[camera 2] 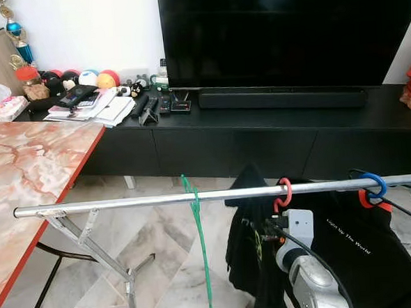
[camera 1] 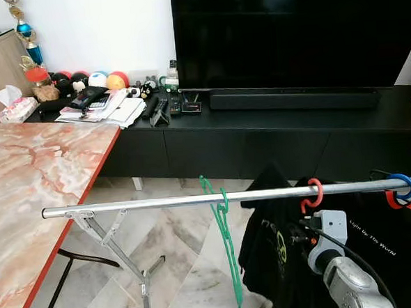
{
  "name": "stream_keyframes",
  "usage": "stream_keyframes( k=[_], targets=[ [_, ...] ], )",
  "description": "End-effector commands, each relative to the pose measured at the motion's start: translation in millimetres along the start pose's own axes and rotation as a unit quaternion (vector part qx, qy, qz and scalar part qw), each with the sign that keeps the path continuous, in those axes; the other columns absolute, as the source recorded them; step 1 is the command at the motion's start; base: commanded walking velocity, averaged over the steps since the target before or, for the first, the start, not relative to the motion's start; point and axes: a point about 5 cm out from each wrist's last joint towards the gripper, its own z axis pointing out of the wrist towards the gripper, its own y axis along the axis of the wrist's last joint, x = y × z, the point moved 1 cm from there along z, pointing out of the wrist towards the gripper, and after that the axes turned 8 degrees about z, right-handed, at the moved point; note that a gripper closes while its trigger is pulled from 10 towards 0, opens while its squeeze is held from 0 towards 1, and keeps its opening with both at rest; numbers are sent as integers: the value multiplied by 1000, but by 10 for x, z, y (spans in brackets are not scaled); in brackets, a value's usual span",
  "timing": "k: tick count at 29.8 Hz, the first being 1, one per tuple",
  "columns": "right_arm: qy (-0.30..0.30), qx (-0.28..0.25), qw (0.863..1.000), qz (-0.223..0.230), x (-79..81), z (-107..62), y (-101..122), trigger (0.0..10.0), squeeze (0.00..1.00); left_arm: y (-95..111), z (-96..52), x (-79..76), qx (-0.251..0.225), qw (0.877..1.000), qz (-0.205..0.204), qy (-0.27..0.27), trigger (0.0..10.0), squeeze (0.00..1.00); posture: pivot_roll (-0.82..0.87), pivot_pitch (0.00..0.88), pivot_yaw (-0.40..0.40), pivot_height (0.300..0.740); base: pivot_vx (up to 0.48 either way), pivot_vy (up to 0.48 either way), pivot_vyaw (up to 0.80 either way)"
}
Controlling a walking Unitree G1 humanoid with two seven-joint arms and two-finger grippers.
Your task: Hang hanger
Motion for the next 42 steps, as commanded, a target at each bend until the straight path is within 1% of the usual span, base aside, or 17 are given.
stream_keyframes(
  k=[1, 3, 6, 7, 10, 11, 13, 17, 20, 21, 24, 26, 28, 30, 34, 36, 42],
  targets=[
    [14, -60, 998, -5, 69, -20, 203, 0, 0, -24, -4, 30, 10, 1000, 4, 5, 10000, 0, -19, 0, -1, 740, 0, 0, 0],
    [12, -69, 998, 4, 61, -57, 199, 0, 0, -23, -3, 24, 11, 1000, 3, 5, 10000, 0, -19, 0, -2, 740, 0, 0, 0],
    [9, -60, 998, -3, 45, -115, 133, 0, 0, -25, 1, -4, 13, 1000, 4, 3, 10000, 0, -22, 0, -6, 740, 0, 0, 0],
    [4, -50, 999, -8, 18, -159, 66, 0, 0, -31, 3, -24, 14, 1000, 4, 2, 10000, 0, -21, 0, -7, 740, 0, 0, 0],
    [-3, -34, 999, -12, -27, -219, -34, 0, 0, -43, 4, -50, 16, 1000, 4, 0, 10000, 0, -23, 0, -8, 740, 0, 0, 0],
    [-10, -16, 1000, -22, -81, -284, -143, 0, 0, -64, 3, -76, 18, 1000, 5, -2, 10000, 0, -24, 0, -7, 740, 0, 0, 0],
    [-17, -7, 999, -27, -126, -330, -209, 0, 0, -92, -1, -89, 20, 1000, 5, -2, 10000, 0, -25, 0, -8, 740, 0, 0, 0],
    [-36, -7, 999, -29, -207, -413, -259, 0, 0, -136, -12, -79, 20, 1000, 7, 5, 10000, 0, -20, 0, -7, 740, 0, 0, 0],
    [-38, -12, 999, -25, -201, -428, -255, 0, 0, -163, -20, -58, 22, 1000, 8, 8, 10000, 0, -19, 0, -4, 740, 0, 0, 0],
    [-39, -12, 999, -26, -201, -429, -257, 10000, 0, -168, -22, -53, 23, 1000, 9, 8, 10000, 0, -19, 0, -3, 740, 0, 0, 0],
    [-41, -12, 999, -26, -190, -421, -270, 10000, 0, -191, -33, -1, 24, 1000, 9, 11, 10000, 0, -19, 0, 1, 740, 0, 0, 0],
    [-39, -14, 999, -25, -167, -404, -281, 10000, 0, -199, -44, 61, 24, 1000, 9, 16, 10000, 0, -16, 0, 5, 740, 0, 0, 0],
    [-39, -13, 999, -24, -165, -403, -283, 10000, 0, -200, -45, 67, 24, 1000, 10, 16, 10000, 0, -16, 0, 5, 740, 0, 0, 0],
    [-40, -16, 999, -24, -154, -392, -289, 10000, 0, -212, -55, 115, 25, 999, 12, 19, 10000, 0, -13, 0, 6, 740, 0, 0, 0],
    [-41, -20, 999, -23, -152, -383, -284, 10000, 0, -239, -66, 138, 27, 999, 16, 19, 10000, 0, -15, 0, 6, 740, 0, 0, 0],
    [-42, -27, 999, -15, -147, -377, -268, 10000, 0, -267, -73, 140, 28, 999, 17, 18, 10000, 0, -17, 0, 7, 740, 0, 0, 0],
    [-42, -24, 999, -20, -148, -374, -282, 10000, 0, -330, -88, 129, 33, 999, 22, 14, 10000, 0, -16, 0, 5, 740, 0, 0, 0]
  ],
)
